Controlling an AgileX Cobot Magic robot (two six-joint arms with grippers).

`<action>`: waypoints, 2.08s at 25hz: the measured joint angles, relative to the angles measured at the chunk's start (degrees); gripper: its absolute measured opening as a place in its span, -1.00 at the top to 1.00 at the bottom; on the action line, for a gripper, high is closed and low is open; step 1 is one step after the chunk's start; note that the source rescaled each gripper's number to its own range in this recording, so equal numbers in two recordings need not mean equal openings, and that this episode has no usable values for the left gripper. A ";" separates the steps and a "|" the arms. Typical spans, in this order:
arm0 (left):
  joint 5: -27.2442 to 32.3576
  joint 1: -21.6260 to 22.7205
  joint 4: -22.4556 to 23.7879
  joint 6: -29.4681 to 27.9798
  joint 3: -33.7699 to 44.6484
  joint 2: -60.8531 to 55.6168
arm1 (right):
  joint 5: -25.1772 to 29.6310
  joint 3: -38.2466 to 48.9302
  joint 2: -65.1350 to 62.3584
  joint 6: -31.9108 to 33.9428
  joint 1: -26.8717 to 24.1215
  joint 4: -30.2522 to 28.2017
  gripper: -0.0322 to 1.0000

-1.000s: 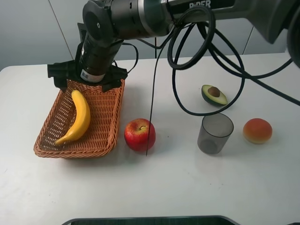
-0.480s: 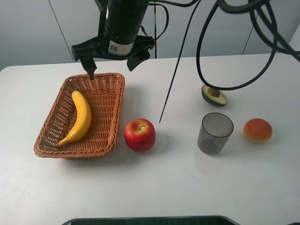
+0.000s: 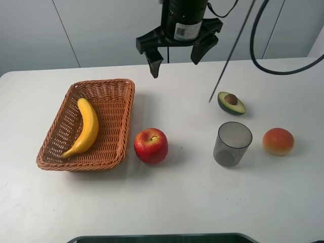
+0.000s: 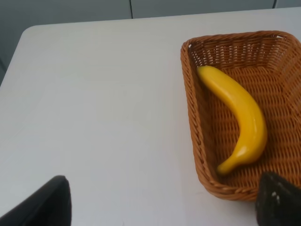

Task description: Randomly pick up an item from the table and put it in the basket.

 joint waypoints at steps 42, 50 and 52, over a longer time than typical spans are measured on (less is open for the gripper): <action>0.00 0.00 0.00 0.00 0.00 0.00 | -3.45 57.44 -89.18 -4.99 -35.42 -2.73 -1.00; 0.00 0.00 0.00 0.00 0.00 0.00 | -2.26 60.44 -97.81 -5.35 -35.42 -2.10 -1.00; 0.00 0.00 0.00 0.00 0.00 0.00 | -2.40 60.69 -98.96 -5.35 -35.42 -1.40 -1.00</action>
